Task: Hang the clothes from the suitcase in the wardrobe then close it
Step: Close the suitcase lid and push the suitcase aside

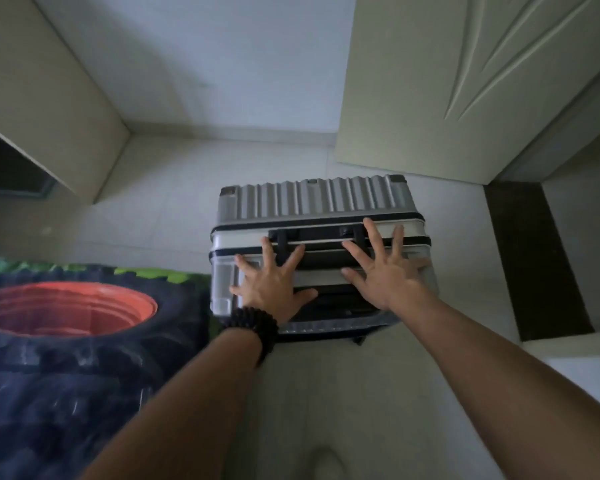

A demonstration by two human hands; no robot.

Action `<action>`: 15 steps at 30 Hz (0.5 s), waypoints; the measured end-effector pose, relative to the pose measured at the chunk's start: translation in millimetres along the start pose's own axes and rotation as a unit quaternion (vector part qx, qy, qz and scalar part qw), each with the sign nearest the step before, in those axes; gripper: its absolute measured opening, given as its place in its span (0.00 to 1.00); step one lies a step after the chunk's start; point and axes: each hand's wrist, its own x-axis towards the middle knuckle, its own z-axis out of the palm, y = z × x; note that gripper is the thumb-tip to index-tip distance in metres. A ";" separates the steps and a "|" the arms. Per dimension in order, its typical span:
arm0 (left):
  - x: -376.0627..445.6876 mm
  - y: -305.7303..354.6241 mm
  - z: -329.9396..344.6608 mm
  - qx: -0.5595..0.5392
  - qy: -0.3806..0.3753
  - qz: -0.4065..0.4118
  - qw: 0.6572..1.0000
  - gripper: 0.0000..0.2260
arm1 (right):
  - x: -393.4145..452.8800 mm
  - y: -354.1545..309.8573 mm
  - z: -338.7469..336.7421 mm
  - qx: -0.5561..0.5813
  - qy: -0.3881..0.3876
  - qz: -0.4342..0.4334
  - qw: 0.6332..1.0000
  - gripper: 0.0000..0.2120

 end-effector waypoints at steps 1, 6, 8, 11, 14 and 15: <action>12.0 9.7 -8.0 -0.008 -0.007 -0.011 1.000 0.38 | 11.8 7.4 -11.0 0.007 -0.005 0.007 1.000 0.29; 119.2 1.9 -68.6 -0.015 -0.017 0.009 1.000 0.38 | 100.6 6.5 -73.3 -0.001 -0.012 0.027 1.000 0.29; 161.9 -11.7 -85.7 -0.008 -0.023 0.019 1.000 0.38 | 135.3 0.9 -94.8 -0.002 -0.008 0.027 1.000 0.30; 214.6 -22.4 -110.3 0.003 -0.028 0.010 1.000 0.38 | 188.8 -3.3 -124.5 -0.002 0.000 0.028 1.000 0.29; 271.5 -37.0 -141.9 0.007 -0.033 -0.001 0.999 0.39 | 244.5 -11.7 -164.5 -0.007 -0.006 0.021 1.000 0.29; 291.5 -43.2 -155.0 0.007 -0.033 -0.005 0.999 0.39 | 264.0 -17.4 -179.8 -0.004 -0.004 0.024 1.000 0.29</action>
